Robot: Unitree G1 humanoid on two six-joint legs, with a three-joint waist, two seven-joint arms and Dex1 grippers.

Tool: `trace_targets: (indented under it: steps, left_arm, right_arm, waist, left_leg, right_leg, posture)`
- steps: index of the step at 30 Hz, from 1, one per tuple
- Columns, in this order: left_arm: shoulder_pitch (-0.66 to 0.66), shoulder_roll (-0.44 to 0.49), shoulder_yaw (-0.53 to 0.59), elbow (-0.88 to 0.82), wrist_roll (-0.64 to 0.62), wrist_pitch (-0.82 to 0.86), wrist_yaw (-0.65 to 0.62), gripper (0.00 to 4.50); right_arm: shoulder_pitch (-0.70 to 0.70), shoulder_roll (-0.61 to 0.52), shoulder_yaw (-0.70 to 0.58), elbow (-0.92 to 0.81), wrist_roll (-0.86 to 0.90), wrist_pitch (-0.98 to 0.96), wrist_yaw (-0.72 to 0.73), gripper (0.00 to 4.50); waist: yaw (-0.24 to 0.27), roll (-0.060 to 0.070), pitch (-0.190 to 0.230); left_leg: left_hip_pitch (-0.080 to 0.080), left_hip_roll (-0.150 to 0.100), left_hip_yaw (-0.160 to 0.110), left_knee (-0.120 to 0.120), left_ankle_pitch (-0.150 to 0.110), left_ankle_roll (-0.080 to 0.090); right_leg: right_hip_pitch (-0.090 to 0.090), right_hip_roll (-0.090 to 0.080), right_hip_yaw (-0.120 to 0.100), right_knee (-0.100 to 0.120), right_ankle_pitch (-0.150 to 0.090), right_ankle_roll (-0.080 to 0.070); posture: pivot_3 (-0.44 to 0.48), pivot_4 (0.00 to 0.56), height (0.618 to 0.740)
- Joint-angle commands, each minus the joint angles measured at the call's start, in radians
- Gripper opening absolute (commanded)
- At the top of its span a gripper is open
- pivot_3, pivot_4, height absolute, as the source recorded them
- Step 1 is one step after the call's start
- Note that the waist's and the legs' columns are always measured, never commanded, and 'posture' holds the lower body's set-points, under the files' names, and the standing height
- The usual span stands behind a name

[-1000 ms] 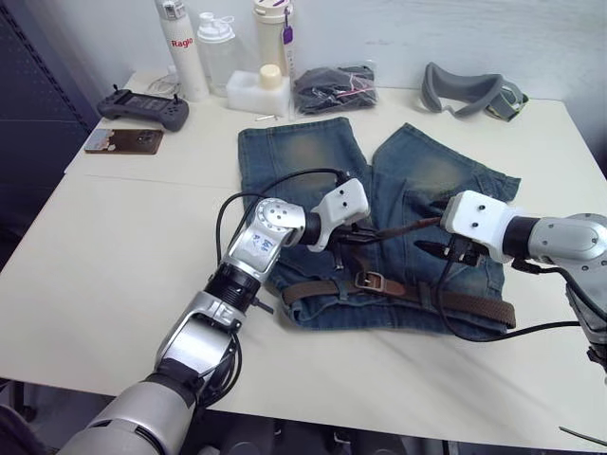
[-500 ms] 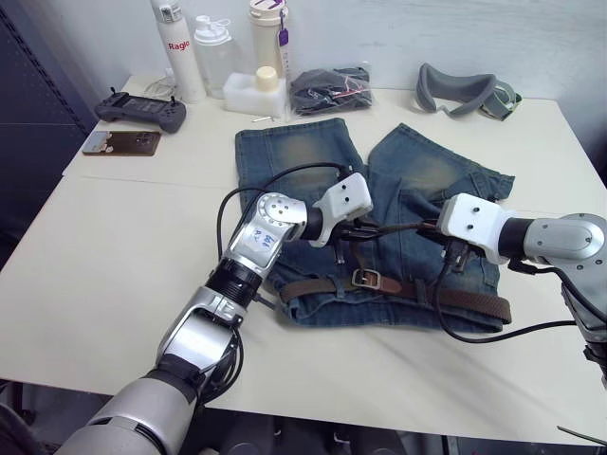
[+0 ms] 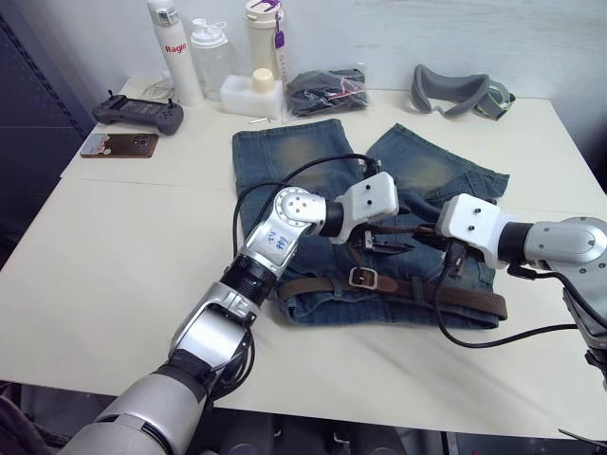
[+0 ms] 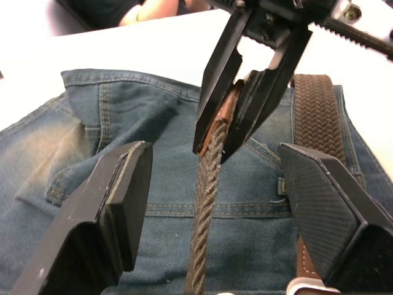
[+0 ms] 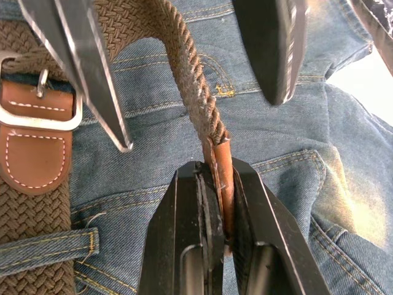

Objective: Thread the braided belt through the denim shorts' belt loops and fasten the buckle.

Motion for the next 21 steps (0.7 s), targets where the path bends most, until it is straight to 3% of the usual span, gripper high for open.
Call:
trace_targets:
  steps: [1, 3, 6, 12, 14, 21]
  left_arm:
    - [-0.035, -0.016, 0.003, 0.004, 0.006, -0.04, 0.006, 3.59]
    - [-0.04, -0.021, 0.005, 0.013, 0.007, -0.048, 0.01, 3.37]
    - [-0.05, -0.014, -0.008, 0.037, 0.025, -0.086, 0.004, 2.47]
    - [-0.048, -0.021, -0.001, 0.043, 0.017, -0.127, -0.008, 0.02]
    - [-0.044, -0.022, -0.004, 0.045, 0.024, -0.135, -0.002, 0.02]
    - [-0.035, -0.006, -0.007, 0.07, 0.058, -0.148, 0.022, 0.0]
  right_arm:
    - [0.008, -0.009, -0.049, -0.054, 0.015, 0.015, -0.014, 0.0]
    - [0.016, -0.008, -0.053, -0.061, 0.017, 0.023, -0.017, 0.0]
    - [0.026, -0.01, -0.057, -0.066, 0.016, 0.027, -0.019, 0.0]
    - [0.039, -0.009, -0.062, -0.081, 0.018, 0.046, -0.032, 0.0]
    - [0.037, 0.006, -0.069, -0.087, 0.034, 0.072, -0.044, 0.0]
    - [0.094, 0.055, -0.172, -0.11, 0.112, 0.152, -0.096, 3.1]
  waist:
    - [0.001, 0.0, 0.0]
    - [0.001, 0.0, 0.0]
    - [0.001, 0.0, 0.0]
    - [0.0, 0.0, 0.0]
    - [0.001, 0.0, 0.0]
    - [0.002, 0.0, 0.0]
  left_leg:
    - [0.0, 0.0, 0.0, 0.0, 0.0, 0.0]
    - [0.0, 0.0, 0.0, 0.0, 0.0, 0.0]
    - [0.0, 0.0, 0.0, 0.0, 0.0, 0.0]
    - [0.0, 0.0, 0.0, 0.001, 0.0, 0.0]
    - [0.0, 0.0, 0.0, 0.001, 0.0, 0.0]
    - [0.0, 0.0, 0.0, 0.003, 0.0, 0.001]
  right_leg:
    - [0.0, 0.0, 0.0, 0.0, 0.0, 0.0]
    - [0.0, 0.0, 0.0, 0.0, 0.0, 0.0]
    - [0.0, 0.0, 0.0, 0.0, 0.0, 0.0]
    - [0.0, 0.0, 0.0, 0.001, 0.0, 0.0]
    - [0.0, 0.0, 0.0, 0.001, 0.0, 0.0]
    - [0.0, 0.0, 0.0, 0.002, 0.0, 0.0]
  posture:
    - [0.0, 0.15, 0.738]
    - [0.0, 0.15, 0.738]
    - [0.0, 0.15, 0.738]
    - [0.0, 0.15, 0.738]
    - [0.0, 0.15, 0.738]
    - [0.0, 0.15, 0.738]
